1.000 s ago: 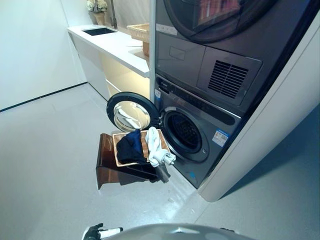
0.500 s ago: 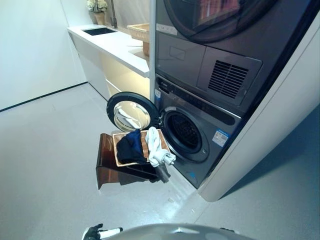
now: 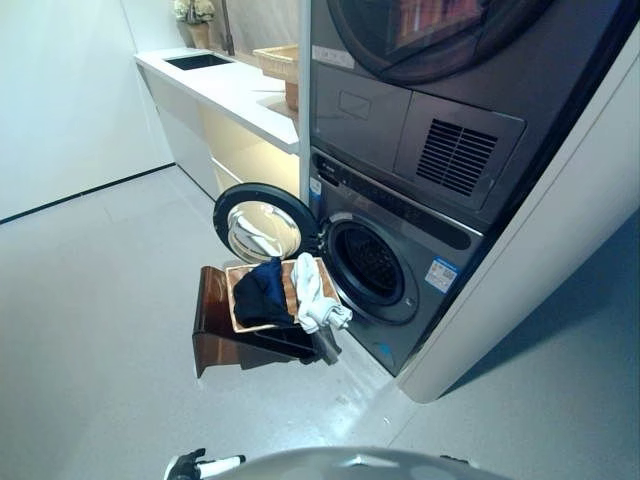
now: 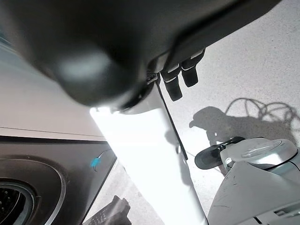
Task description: Pick up the clothes and place them into the washing machine
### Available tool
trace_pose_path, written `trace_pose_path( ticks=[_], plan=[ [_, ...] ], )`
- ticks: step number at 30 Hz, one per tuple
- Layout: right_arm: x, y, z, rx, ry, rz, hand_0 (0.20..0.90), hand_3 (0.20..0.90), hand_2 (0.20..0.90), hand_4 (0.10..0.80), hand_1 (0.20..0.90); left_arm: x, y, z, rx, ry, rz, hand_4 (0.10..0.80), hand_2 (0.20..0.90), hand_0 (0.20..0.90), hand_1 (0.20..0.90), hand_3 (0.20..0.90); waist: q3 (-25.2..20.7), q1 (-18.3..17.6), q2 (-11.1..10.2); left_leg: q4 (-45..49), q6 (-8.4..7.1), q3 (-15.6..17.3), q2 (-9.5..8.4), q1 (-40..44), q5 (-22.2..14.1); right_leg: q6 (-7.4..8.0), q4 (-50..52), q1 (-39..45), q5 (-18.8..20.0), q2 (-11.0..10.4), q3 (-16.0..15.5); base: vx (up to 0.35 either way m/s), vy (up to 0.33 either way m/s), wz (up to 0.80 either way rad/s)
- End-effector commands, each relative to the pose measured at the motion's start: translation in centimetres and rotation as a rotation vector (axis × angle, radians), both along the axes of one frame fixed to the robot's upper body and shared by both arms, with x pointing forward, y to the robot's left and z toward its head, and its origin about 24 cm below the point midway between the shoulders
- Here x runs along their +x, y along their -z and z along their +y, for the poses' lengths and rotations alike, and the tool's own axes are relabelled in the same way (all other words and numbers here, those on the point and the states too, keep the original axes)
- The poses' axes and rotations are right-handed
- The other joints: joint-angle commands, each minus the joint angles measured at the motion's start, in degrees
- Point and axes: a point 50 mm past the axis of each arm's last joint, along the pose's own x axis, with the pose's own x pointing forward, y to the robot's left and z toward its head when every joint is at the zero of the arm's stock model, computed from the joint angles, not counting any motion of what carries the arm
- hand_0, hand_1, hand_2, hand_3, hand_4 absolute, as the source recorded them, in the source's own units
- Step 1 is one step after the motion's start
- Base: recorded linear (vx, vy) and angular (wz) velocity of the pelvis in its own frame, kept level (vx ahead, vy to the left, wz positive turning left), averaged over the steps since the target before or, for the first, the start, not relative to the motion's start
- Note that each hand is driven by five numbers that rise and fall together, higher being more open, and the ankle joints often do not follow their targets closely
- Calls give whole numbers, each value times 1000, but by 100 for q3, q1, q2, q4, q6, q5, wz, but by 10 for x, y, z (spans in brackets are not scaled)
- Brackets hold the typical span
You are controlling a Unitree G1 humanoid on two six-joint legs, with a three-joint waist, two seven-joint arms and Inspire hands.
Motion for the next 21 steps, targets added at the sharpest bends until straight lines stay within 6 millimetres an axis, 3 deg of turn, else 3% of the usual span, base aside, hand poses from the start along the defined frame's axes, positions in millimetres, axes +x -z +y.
trace_pose_path(
  ticks=[1,3,6,9,11,12,14,15,17,18,21],
  plan=[
    [54,-13,-18,-82,-69,-130,900,900,900,800,900,49,-5,-9,-14,-10,-132,800,900,900,900,900,373,-5,161,-6,-138,-299,-172,268,-383,-242,224,34,-308,484,-246,-3,-97,2],
    [60,-14,-18,-84,-80,-144,900,900,900,800,900,53,-6,-9,-12,-7,-143,800,900,900,900,900,428,18,145,-6,-157,-302,-101,273,-299,-307,338,-25,-388,566,-185,-2,-124,2],
    [66,-15,-14,-77,-98,-165,900,900,900,800,900,59,-7,-9,-10,-18,-163,800,900,900,900,900,655,90,-38,1254,-212,-365,-23,-305,-403,-453,481,-13,-451,624,-107,-28,-202,1],
    [69,-16,-16,-88,-99,-174,900,900,900,800,900,78,-11,-13,-12,-22,-226,800,900,900,900,900,1047,201,-192,2865,-153,-752,-255,-1498,1,-582,539,-39,-403,597,-207,-97,-164,22],
    [72,-19,-23,-108,-85,-178,900,900,900,800,900,80,-12,-16,-22,-52,-239,800,900,900,900,900,1087,216,-172,2400,-87,-719,-495,-1878,-42,-540,484,-85,-448,570,-210,64,25,39],
    [69,-19,-27,-120,-75,-167,900,900,900,800,900,76,-11,-16,-23,-76,-233,800,900,900,900,900,1041,271,-156,1998,-81,-690,-498,-1891,-43,-510,442,-51,-468,566,-166,222,113,14],
    [64,-22,-38,-152,-21,-165,900,900,900,800,900,70,-9,-16,-17,-94,-221,800,900,900,900,900,961,368,-2,365,-140,-677,-403,-2012,467,-442,355,101,-607,675,-99,321,198,-1],
    [63,-23,-42,-164,1,-164,900,900,900,800,900,71,-9,-17,-19,-103,-221,800,900,900,900,900,954,386,5,136,-150,-683,-382,-2016,580,-413,327,177,-681,660,-83,221,158,-1],
    [62,-24,-44,-170,26,-166,900,900,900,800,900,70,-9,-16,-14,-104,-217,800,900,900,900,900,941,395,10,58,-177,-658,-331,-2068,709,-405,342,232,-777,653,-72,232,167,-1],
    [58,-23,-45,-163,95,-175,900,900,900,800,900,71,-9,-16,-11,-95,-212,800,900,900,900,900,865,363,65,94,-158,-431,-235,-1898,807,-373,426,472,-961,587,-105,322,223,-22],
    [58,-21,-40,-149,107,-166,900,900,900,800,900,75,-11,-10,6,-78,-227,800,900,900,900,900,822,431,-63,483,-86,-426,-267,-1965,696,-356,619,517,-1122,435,-72,296,172,-28]
  ],
)
